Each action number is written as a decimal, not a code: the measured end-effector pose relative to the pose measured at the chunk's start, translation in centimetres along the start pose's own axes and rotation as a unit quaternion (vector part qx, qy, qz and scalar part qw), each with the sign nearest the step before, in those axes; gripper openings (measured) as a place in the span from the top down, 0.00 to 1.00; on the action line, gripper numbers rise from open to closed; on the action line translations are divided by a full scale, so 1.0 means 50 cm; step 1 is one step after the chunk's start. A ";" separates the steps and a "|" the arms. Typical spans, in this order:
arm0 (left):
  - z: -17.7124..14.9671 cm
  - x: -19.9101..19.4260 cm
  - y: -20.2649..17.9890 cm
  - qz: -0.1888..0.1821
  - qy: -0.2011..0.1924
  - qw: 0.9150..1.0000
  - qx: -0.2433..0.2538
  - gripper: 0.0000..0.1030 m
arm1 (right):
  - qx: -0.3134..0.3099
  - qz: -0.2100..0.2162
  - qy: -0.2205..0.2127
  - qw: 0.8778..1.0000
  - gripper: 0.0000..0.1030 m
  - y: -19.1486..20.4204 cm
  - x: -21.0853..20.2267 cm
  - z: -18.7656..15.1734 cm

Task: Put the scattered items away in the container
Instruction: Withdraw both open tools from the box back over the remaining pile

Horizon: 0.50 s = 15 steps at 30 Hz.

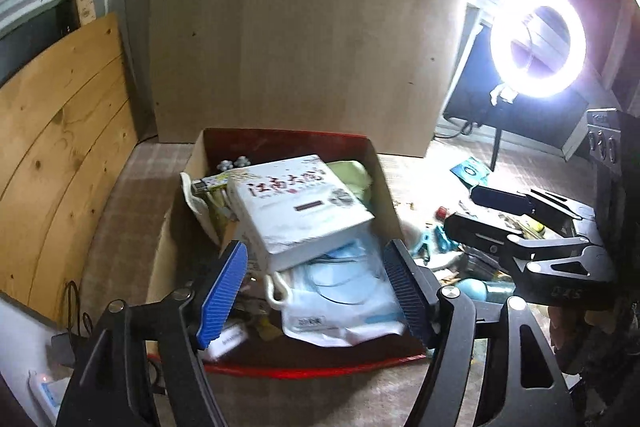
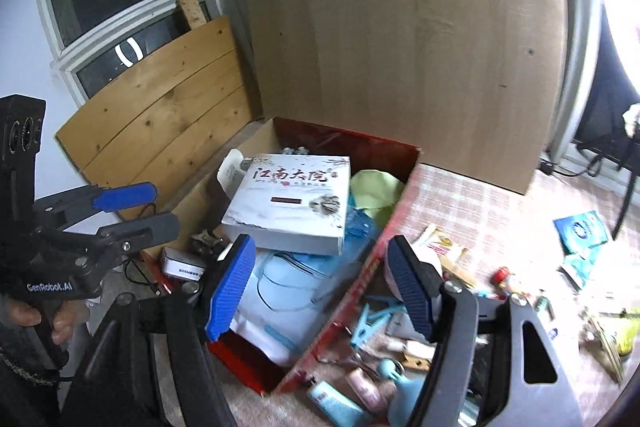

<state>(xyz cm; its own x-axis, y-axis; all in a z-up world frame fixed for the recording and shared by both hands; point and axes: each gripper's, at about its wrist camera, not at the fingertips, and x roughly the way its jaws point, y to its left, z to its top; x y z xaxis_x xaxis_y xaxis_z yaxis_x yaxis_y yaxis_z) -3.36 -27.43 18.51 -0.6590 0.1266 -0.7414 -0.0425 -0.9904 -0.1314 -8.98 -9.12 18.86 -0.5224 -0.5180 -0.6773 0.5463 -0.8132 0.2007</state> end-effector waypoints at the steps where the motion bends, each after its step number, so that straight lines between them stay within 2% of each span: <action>1: -0.002 -0.008 -0.013 0.002 -0.002 1.000 0.005 0.30 | 0.002 -0.002 -0.005 1.000 0.34 -0.004 -0.014 -0.005; 3: -0.008 -0.023 -0.037 0.006 -0.007 1.000 0.012 0.26 | 0.002 -0.015 -0.013 1.000 0.34 -0.008 -0.044 -0.016; 11: -0.036 -0.060 -0.131 -0.002 -0.009 1.000 0.025 0.25 | 0.009 -0.033 -0.032 0.999 0.33 -0.028 -0.135 -0.061; 15: -0.040 -0.062 -0.174 0.012 -0.005 0.999 0.035 0.25 | 0.015 -0.049 -0.037 0.998 0.33 -0.068 -0.175 -0.081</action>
<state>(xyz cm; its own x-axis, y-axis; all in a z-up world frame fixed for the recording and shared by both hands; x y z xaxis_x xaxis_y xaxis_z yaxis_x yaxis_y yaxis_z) 0.54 -19.11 20.64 -0.6685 0.1026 -0.7366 -0.0782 -0.9946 -0.0676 -3.61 -0.75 21.24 -0.6200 -0.4527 -0.6409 0.4711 -0.8679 0.1574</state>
